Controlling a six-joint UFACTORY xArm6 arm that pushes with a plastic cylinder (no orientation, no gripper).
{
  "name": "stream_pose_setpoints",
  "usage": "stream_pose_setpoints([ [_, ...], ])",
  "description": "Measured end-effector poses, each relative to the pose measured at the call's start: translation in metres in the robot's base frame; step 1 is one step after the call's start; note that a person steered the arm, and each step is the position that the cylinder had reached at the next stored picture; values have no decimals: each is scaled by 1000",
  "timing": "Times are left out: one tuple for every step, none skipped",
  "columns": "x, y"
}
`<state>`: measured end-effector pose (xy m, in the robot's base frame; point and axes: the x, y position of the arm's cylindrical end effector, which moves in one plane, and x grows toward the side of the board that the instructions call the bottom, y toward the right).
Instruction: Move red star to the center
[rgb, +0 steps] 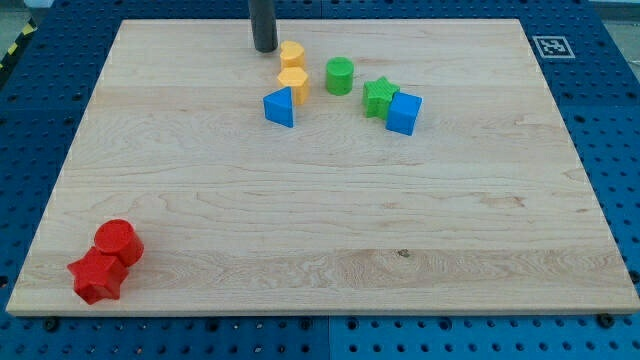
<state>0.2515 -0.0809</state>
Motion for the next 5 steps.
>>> stream_pose_setpoints([
  [7, -2],
  [17, -2],
  [21, -2],
  [21, 2],
  [21, 11],
])
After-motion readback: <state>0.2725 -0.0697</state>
